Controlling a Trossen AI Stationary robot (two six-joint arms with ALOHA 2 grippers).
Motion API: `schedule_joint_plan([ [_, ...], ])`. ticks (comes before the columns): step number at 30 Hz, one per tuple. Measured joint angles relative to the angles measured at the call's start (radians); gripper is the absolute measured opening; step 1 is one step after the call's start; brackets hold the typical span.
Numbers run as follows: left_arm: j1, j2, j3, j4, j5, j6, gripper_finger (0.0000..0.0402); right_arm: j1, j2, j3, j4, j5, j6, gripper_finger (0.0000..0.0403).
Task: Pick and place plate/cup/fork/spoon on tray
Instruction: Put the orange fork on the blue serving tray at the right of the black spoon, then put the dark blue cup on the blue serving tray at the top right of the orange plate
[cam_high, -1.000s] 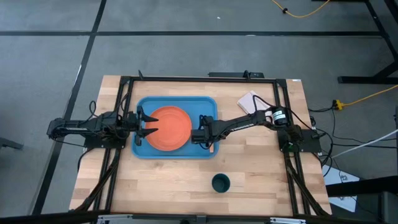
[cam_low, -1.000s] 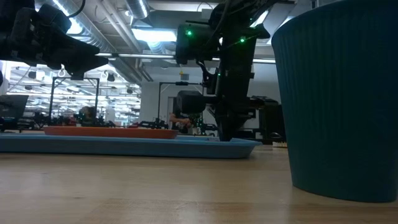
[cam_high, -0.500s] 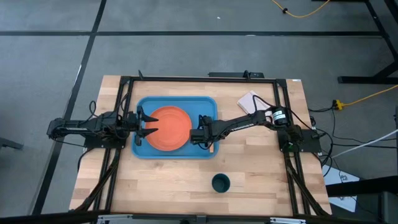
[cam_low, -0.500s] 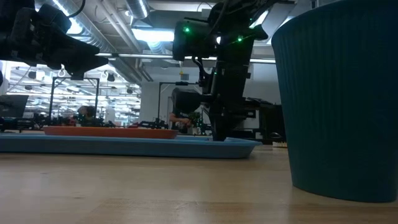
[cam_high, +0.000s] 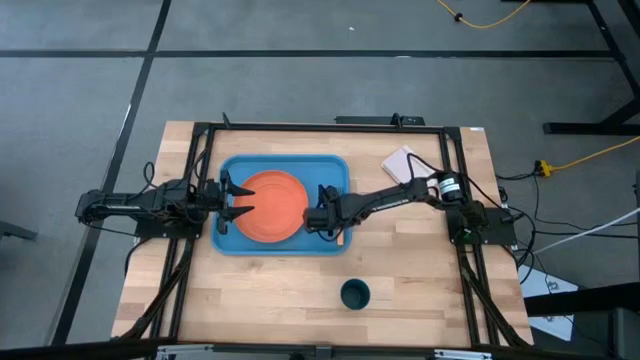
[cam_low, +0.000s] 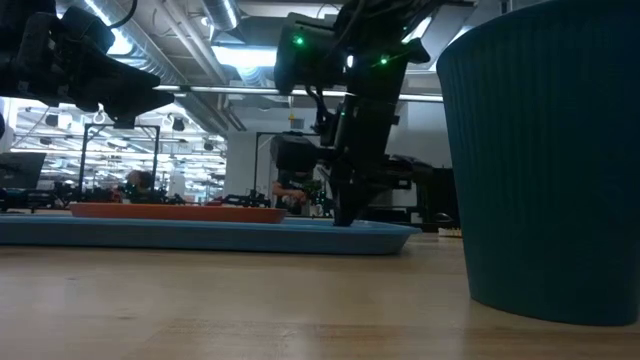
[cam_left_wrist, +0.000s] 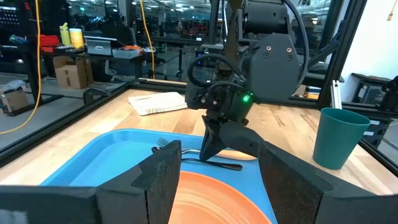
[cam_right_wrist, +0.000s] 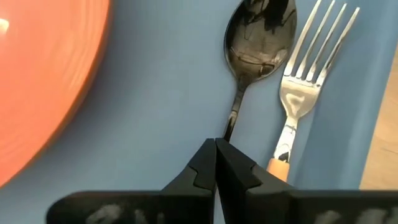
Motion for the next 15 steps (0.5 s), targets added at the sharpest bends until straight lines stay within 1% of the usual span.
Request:
schedule_joint_plan([
  [4,0.0,0.0,0.0,0.0,0.0,0.0,0.0208,0.016,-0.01,0.0,-0.002,0.056,0.0,0.0009],
  [9,0.0,0.0,0.0,0.0,0.0,0.0,0.0208,0.057,-0.076,0.0,-0.064,0.164,-0.023,0.0009],
  [12,0.0,0.0,0.0,0.0,0.0,0.0,0.0208,0.106,-0.132,0.001,-0.129,0.195,-0.024,0.001],
  [15,0.0,0.0,0.0,0.0,0.0,0.0,0.0208,0.166,-0.188,0.001,-0.193,0.204,-0.023,0.0014],
])
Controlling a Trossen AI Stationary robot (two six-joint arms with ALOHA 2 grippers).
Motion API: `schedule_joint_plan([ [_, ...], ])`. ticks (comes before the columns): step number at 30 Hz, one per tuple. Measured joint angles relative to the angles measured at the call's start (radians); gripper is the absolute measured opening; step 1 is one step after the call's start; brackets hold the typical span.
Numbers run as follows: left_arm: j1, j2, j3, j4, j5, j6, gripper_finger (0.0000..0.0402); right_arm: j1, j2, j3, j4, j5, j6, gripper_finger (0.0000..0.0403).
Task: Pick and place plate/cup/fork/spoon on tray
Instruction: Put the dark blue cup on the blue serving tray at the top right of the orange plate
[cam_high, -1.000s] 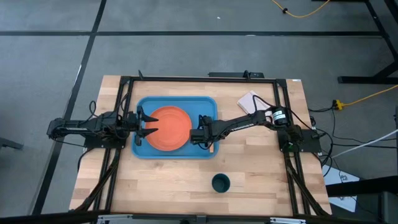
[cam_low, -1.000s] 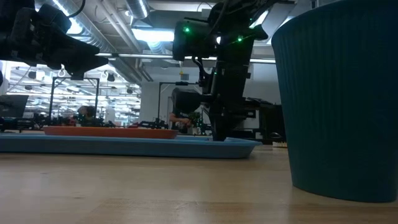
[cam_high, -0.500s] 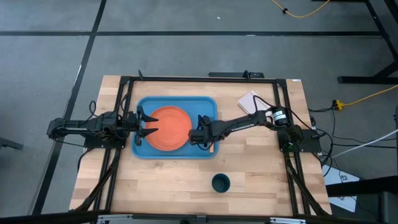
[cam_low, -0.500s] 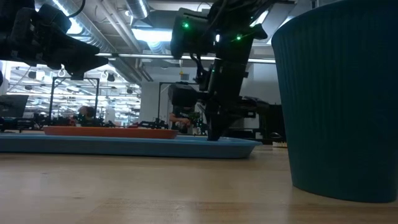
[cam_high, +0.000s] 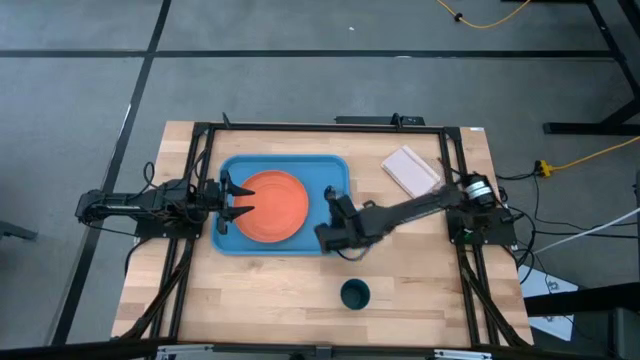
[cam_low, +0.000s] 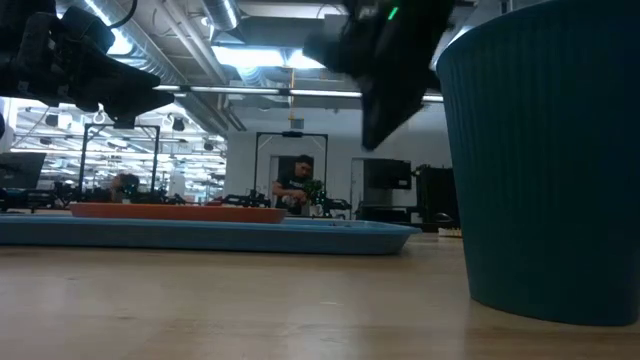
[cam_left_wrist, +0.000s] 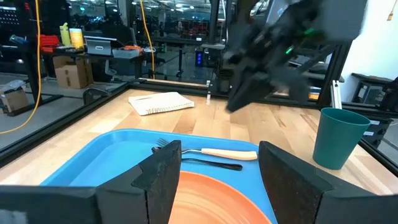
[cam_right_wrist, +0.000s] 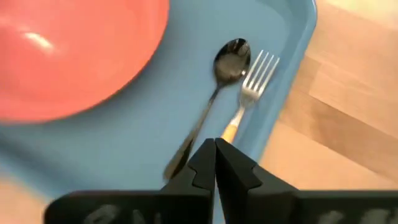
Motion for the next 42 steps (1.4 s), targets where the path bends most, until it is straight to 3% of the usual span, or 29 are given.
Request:
schedule_joint_plan([
  [7,0.0,0.0,0.0,0.0,0.0,0.0,0.0208,0.176,-0.079,0.0,-0.089,0.001,0.095,0.0061],
  [15,0.0,0.0,0.0,0.0,0.0,0.0,0.0208,0.358,-0.083,0.0,-0.086,-0.009,0.13,0.0129],
  [22,0.0,0.0,0.0,0.0,0.0,0.0,0.0208,0.471,-0.082,0.013,-0.116,-0.021,0.119,0.0141],
  [28,0.0,0.0,0.0,0.0,0.0,0.0,0.0208,0.485,-0.082,0.013,-0.109,-0.025,0.057,0.0142],
  [36,0.0,0.0,0.0,0.0,0.0,0.0,0.0208,0.406,-0.068,0.013,-0.045,-0.166,-0.18,0.0142],
  [42,0.0,0.0,0.0,0.0,0.0,0.0,0.0208,0.358,-0.068,0.013,-0.027,-0.205,-0.256,0.0142],
])
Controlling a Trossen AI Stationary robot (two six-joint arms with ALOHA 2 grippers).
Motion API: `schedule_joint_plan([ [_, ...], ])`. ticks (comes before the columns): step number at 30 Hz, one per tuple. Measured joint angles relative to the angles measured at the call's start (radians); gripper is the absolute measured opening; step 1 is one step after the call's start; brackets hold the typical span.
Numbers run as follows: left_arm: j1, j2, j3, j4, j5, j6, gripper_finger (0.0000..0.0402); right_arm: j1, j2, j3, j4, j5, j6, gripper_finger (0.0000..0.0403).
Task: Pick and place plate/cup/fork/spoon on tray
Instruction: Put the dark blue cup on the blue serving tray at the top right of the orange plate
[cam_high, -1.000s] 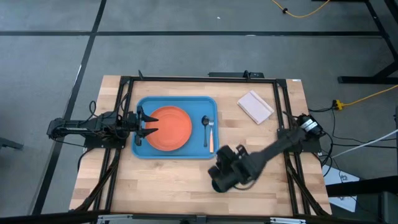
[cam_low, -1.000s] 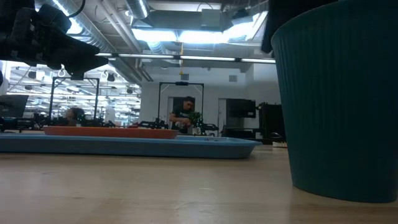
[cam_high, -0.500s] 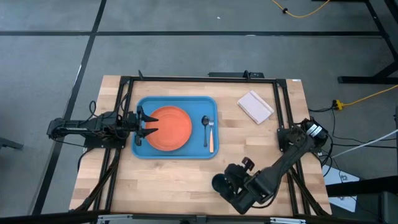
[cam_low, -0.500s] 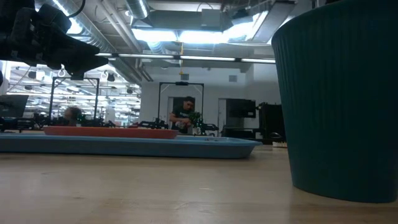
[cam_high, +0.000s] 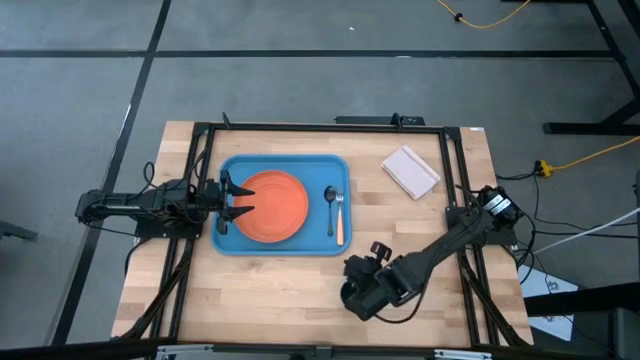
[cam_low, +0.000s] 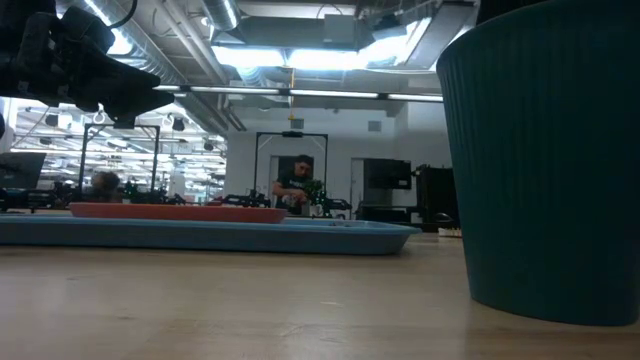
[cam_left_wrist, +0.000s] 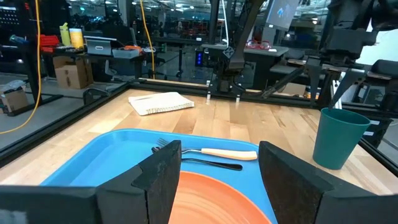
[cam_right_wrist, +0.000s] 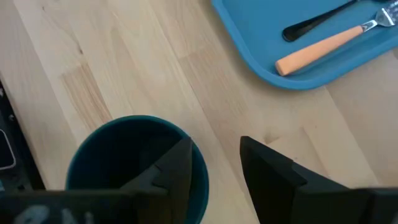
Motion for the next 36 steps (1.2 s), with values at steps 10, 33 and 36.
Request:
schedule_joint_plan([
  [10,0.0,0.0,0.0,0.0,0.0,0.0,0.0208,-0.036,0.007,0.0,-0.002,-0.116,-0.09,0.0142],
  [33,0.0,0.0,0.0,0.0,0.0,0.0,0.0208,-0.078,0.086,-0.001,0.083,-0.173,-0.142,0.0062],
  [36,0.0,0.0,0.0,0.0,0.0,0.0,0.0208,-0.081,0.086,0.0,0.089,-0.142,-0.13,0.0015],
])
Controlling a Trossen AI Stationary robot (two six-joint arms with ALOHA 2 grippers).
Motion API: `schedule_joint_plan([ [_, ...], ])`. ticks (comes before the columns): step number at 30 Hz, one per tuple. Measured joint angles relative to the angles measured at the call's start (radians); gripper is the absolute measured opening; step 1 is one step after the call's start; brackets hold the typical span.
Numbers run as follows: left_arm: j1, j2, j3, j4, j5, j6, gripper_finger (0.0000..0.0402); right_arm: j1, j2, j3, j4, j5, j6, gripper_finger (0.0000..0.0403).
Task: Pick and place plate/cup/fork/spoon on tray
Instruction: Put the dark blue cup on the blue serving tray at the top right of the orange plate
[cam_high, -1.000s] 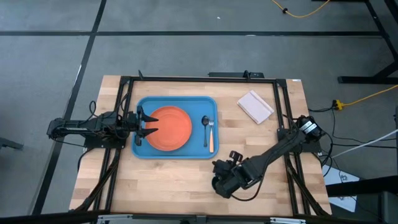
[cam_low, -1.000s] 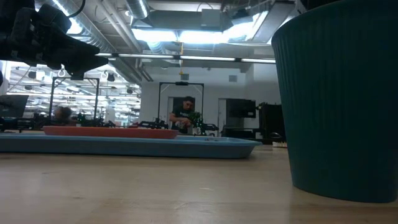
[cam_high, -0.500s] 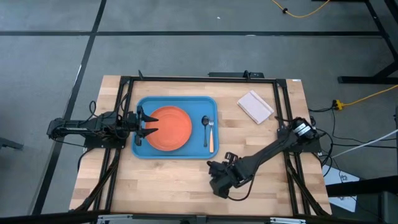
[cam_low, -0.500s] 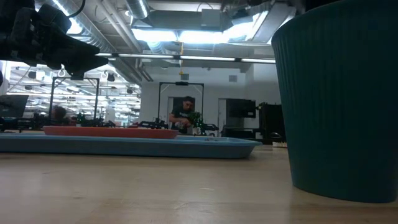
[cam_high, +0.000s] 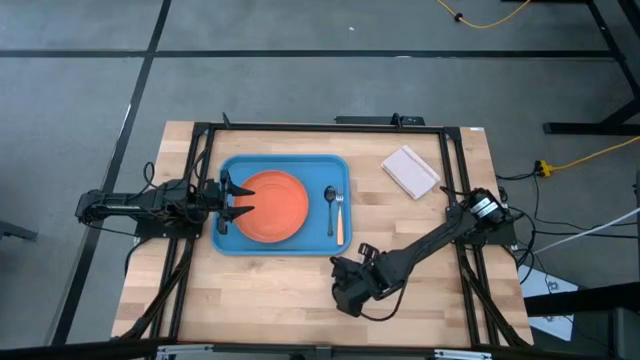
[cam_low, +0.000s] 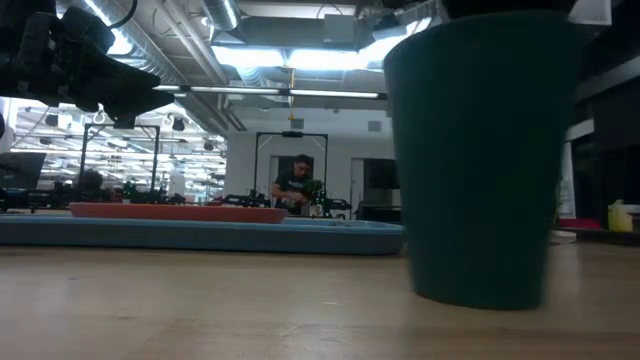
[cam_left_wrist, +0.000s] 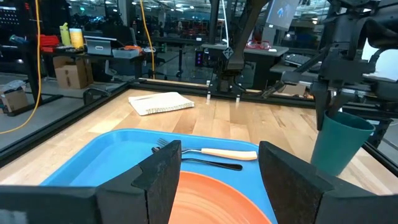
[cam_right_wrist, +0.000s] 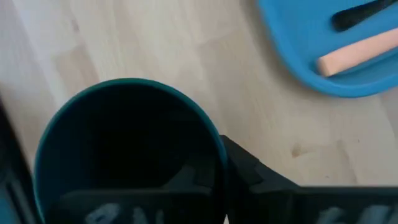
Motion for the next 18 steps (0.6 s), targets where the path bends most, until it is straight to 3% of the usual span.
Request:
schedule_joint_plan([
  [6,0.0,0.0,0.0,0.0,0.0,0.0,0.0208,-0.022,-0.013,0.066,-0.04,0.069,0.09,0.0006],
  [13,0.0,0.0,0.0,0.0,0.0,0.0,0.0208,-0.09,-0.02,0.338,-0.267,0.326,0.104,0.0004],
  [16,0.0,0.0,0.0,0.0,0.0,0.0,0.0208,-0.162,-0.021,0.393,-0.358,0.456,0.028,0.0004],
  [18,0.0,0.0,0.0,0.0,0.0,0.0,0.0208,-0.226,-0.021,0.396,-0.376,0.48,-0.011,0.0004],
])
